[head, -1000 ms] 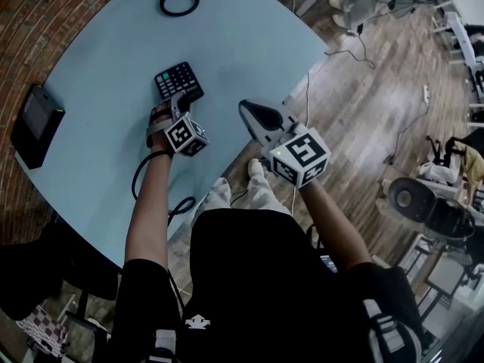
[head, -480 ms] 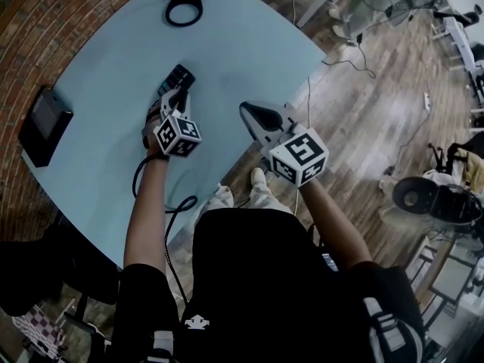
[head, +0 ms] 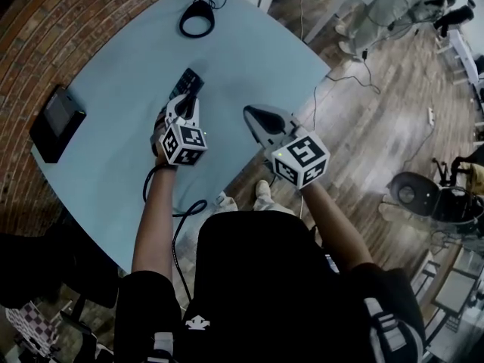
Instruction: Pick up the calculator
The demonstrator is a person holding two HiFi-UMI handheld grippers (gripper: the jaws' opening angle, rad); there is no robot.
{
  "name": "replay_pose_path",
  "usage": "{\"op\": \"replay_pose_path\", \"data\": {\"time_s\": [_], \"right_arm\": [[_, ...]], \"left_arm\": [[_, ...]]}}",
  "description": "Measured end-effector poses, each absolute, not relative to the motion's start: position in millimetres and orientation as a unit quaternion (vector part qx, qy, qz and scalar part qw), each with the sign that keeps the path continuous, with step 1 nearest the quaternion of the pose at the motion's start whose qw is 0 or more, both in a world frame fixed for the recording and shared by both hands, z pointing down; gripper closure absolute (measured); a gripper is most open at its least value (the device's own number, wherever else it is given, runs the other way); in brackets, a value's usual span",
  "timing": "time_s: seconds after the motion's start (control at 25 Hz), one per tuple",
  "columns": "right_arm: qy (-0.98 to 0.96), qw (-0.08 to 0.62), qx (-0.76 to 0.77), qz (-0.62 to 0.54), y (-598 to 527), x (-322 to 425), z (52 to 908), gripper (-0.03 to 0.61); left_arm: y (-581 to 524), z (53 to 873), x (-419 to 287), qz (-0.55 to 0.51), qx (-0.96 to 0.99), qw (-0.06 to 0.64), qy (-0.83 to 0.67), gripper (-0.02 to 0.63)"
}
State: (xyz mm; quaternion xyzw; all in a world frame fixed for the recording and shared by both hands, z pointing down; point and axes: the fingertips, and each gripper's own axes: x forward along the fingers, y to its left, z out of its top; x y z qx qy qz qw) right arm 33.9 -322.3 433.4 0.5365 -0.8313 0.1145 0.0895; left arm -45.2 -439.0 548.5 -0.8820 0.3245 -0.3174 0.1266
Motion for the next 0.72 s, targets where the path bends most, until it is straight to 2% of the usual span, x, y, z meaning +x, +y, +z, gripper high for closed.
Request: {"op": "replay_pose_path", "data": {"time_s": [0.72], "right_arm": [[-0.847, 0.081, 0.519, 0.085, -338, 6, 413, 0.574]], "left_arm": [[-410, 470, -70, -0.173, -0.911, 0.035, 0.373, 0.546]]}}
